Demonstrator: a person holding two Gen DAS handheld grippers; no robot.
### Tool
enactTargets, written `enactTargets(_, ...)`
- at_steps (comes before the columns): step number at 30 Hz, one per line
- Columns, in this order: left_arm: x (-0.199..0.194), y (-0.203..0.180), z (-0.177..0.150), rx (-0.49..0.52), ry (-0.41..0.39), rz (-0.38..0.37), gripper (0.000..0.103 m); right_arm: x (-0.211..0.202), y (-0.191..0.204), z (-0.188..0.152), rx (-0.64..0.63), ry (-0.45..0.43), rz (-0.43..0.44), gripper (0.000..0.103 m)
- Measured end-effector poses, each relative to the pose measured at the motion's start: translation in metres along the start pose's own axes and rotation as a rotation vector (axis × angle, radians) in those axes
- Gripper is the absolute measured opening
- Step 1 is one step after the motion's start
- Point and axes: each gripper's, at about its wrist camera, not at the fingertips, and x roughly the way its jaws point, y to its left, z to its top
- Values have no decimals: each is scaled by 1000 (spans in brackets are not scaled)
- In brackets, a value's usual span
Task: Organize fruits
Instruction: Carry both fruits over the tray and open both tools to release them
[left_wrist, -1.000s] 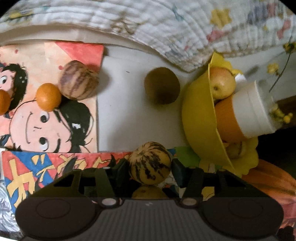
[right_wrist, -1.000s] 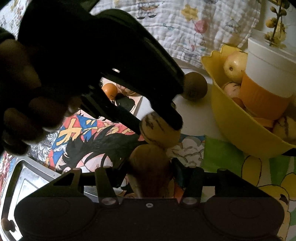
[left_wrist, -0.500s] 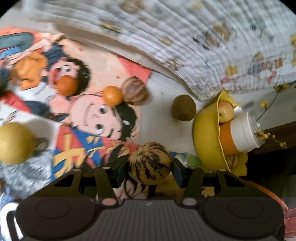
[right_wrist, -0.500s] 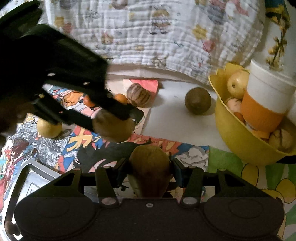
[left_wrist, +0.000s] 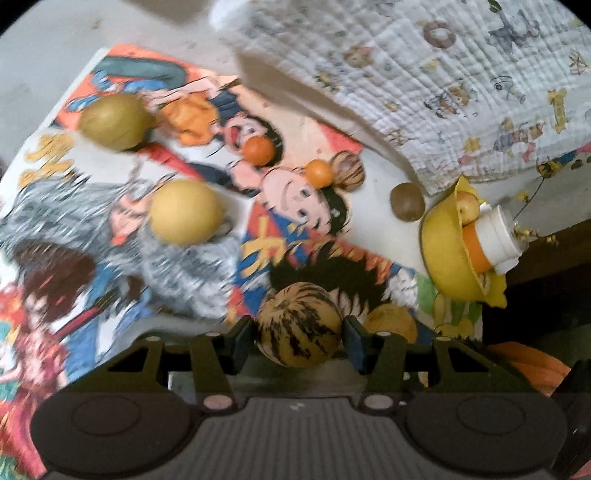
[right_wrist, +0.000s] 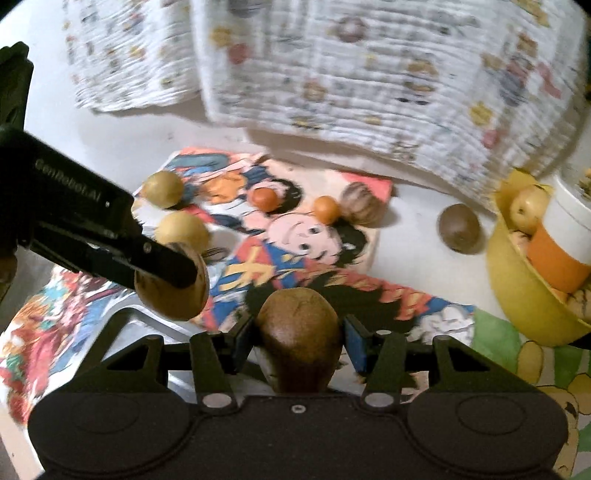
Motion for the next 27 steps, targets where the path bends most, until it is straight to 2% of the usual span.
enactTargets(12,-17,46,-48,7,56,32,56,-9,49,-27,-38,94,63,54)
enactTargets(27,-15,53,-87,88,92,120,56,-10,67,-56,24,199,101,54)
